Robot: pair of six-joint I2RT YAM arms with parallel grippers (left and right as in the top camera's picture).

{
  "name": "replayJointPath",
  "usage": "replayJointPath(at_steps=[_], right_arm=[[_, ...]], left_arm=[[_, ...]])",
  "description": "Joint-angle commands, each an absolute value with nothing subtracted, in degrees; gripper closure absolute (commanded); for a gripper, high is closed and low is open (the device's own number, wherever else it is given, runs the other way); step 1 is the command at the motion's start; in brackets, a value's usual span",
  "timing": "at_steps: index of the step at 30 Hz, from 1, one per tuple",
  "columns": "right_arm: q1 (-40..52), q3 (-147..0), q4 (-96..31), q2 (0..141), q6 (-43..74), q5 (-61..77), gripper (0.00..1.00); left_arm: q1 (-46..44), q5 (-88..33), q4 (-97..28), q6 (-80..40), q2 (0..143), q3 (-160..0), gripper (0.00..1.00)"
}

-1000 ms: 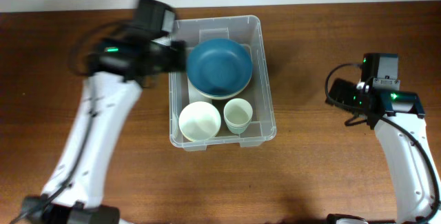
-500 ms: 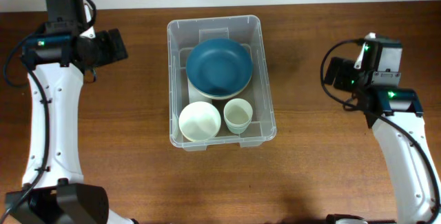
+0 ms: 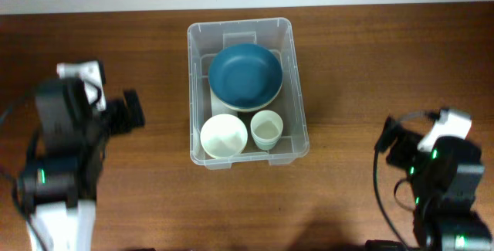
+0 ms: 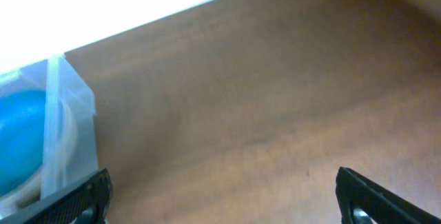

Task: Pack container

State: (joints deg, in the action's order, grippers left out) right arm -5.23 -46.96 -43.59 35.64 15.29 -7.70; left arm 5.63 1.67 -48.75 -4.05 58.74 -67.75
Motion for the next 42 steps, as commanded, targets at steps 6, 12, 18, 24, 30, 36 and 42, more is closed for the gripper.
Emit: replayJointPath(at_steps=[6,12,18,24,30,36,42], right_arm=[[-4.89,-40.27,-48.31,24.10,18.52,-7.97,0.01],[-4.89,-40.27,-48.27,24.10,18.52,-7.97,0.01],[-4.89,-40.27,-48.27,24.10,18.52,-7.97,0.01],[-4.89,-37.01,-45.82,22.11,16.71,-6.68,0.01],[-4.89,-21.21,-29.10,7.18,6.17,5.65,0.01],[-4.89,-8.21,-3.20,0.27,-2.17,6.50,0.01],[-4.86,-0.27,11.35,0.19,-10.70,6.79,0.01]], left_arm=[[5.69,0.64,-47.13,-3.36,33.43,-46.11,0.01],[5.69,0.64,-58.54,-3.33,32.93,-46.11,0.01],[5.69,0.64,-60.75,-3.33,32.93,-46.11,0.01],[5.69,0.64,-60.75,-3.36,32.93,-46.11,0.01],[5.69,0.64,-60.75,-3.36,32.93,-46.11,0.01],[5.69,0.64,-60.75,-3.36,32.93,-46.11,0.00],[5.69,0.64,-60.75,-3.36,32.93,-46.11,0.01]])
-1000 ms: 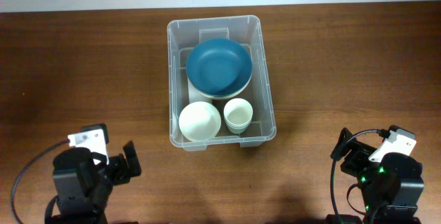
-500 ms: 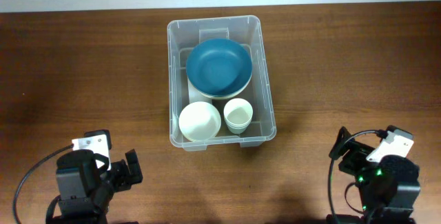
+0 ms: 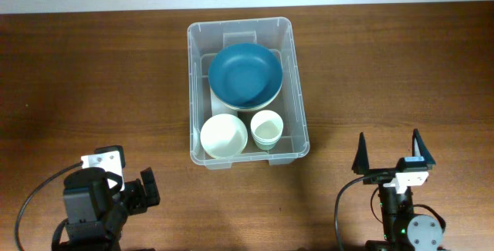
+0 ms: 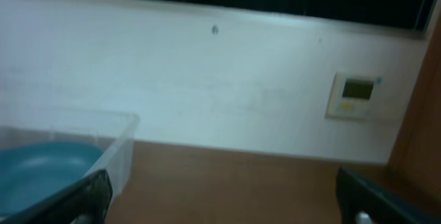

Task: Pack container

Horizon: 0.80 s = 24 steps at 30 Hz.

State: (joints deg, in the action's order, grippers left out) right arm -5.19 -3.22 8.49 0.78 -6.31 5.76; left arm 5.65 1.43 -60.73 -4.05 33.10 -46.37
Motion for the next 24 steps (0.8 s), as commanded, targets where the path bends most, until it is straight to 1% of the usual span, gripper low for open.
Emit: replayJointPath(at_steps=[1,4,8,24], right_arm=[[-4.86,-0.32,10.22,0.19,-10.52,7.66,0.01],[-4.89,-0.32,5.96,0.19,-10.26,8.82,0.01],[-4.89,-0.32,-4.21,0.23,-10.22,8.69,0.01],[-4.89,-0.32,-3.68,0.73,-10.26,8.43,0.01]], left_arm=[[5.69,0.64,-60.75,-3.33,32.93,-46.11,0.01],[5.69,0.64,-60.75,-3.33,32.93,-46.11,0.01],[5.69,0.64,-60.75,-3.36,32.93,-46.11,0.01],[5.69,0.64,-60.75,-3.36,32.93,-46.11,0.01]])
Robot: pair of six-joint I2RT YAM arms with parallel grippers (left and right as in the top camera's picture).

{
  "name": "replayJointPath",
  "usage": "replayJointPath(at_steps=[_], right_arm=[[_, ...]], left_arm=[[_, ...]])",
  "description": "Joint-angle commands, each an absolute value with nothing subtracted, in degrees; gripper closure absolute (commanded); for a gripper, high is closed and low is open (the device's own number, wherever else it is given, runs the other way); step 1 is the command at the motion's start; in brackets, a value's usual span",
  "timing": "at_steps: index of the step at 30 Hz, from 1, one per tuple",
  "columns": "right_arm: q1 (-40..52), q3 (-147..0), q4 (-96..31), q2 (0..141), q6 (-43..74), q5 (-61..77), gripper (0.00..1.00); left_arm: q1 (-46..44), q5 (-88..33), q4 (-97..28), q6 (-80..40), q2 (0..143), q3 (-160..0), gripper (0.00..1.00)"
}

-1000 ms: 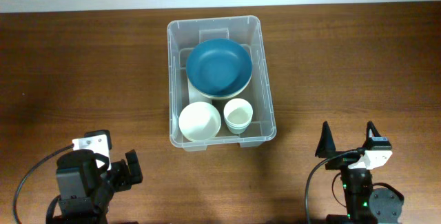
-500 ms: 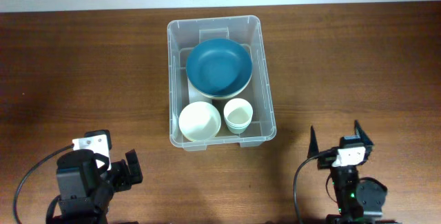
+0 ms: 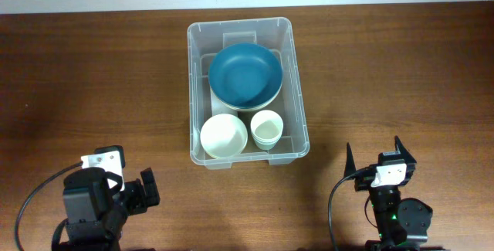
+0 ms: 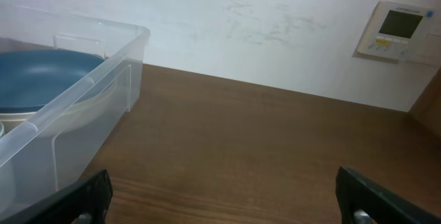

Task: Pack container

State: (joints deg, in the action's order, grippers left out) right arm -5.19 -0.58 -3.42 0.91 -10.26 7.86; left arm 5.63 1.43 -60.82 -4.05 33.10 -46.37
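A clear plastic container (image 3: 299, 89) stands at the table's middle. It holds a blue bowl (image 3: 245, 73) at the back, a white bowl (image 3: 224, 136) at the front left and a white cup (image 3: 266, 129) at the front right. My right gripper (image 3: 376, 158) is at the front right, well clear of the container, open and empty. The right wrist view shows its fingertips (image 4: 83, 200) wide apart over bare wood, with the container (image 4: 41, 131) and blue bowl (image 4: 41, 76) at the left. My left gripper (image 3: 147, 189) sits folded at the front left; its jaws are not readable.
The brown wooden table (image 3: 386, 66) stretches either side of the container. A white wall runs along its far edge, with a small control panel (image 4: 400, 23) mounted on it. Black cables loop beside both arm bases at the front edge.
My right gripper has shifted slightly nearer the front edge and now points lower, at the table and container rather than the wall. The left arm and the container's contents are unchanged.
Both arms first stood out at mid-table, one on each side of the container, the right gripper open. Then both were drawn back to the front edge. The right has settled a little since. The bowls and cup stayed in the container throughout.
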Motion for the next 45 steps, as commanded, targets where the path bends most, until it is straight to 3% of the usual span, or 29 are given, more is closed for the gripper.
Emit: replayJointPath(at_steps=[1,9,11,13,18,21,25,28,45], right_arm=[[-4.89,-0.32,-3.68,0.73,-10.28,8.43,0.01],[-4.89,-0.32,-3.68,0.73,-10.26,8.43,0.01],[-4.89,-0.32,-3.68,0.73,-10.26,8.43,0.01],[-4.89,-0.32,-3.68,0.73,-10.26,8.43,0.01],[-4.89,-0.32,-3.68,0.73,-10.26,8.43,0.01],[-4.89,-0.32,-3.68,0.73,-10.26,8.43,0.01],[-4.89,-0.32,-3.68,0.73,-10.26,8.43,0.01],[-4.89,-0.32,-3.68,0.73,-10.26,8.43,0.01],[-4.89,-0.32,-3.68,0.73,-10.26,8.43,0.01]], left_arm=[[5.69,0.64,-60.75,-3.33,32.93,-46.11,0.01],[5.67,0.38,-62.76,-2.94,31.51,-45.56,0.01],[5.67,0.32,-53.80,-0.82,27.99,-41.52,0.01],[5.63,-3.07,-33.87,5.37,21.02,-30.52,0.01],[4.58,-5.82,-2.57,6.35,4.64,-6.57,0.01],[4.27,-5.87,4.43,6.87,0.12,-0.38,0.01],[4.01,-6.07,3.55,15.07,0.30,-0.51,0.01],[3.99,-9.47,-4.49,12.82,0.30,-0.54,0.01],[3.90,-9.23,-3.68,12.71,0.27,-0.51,0.01]])
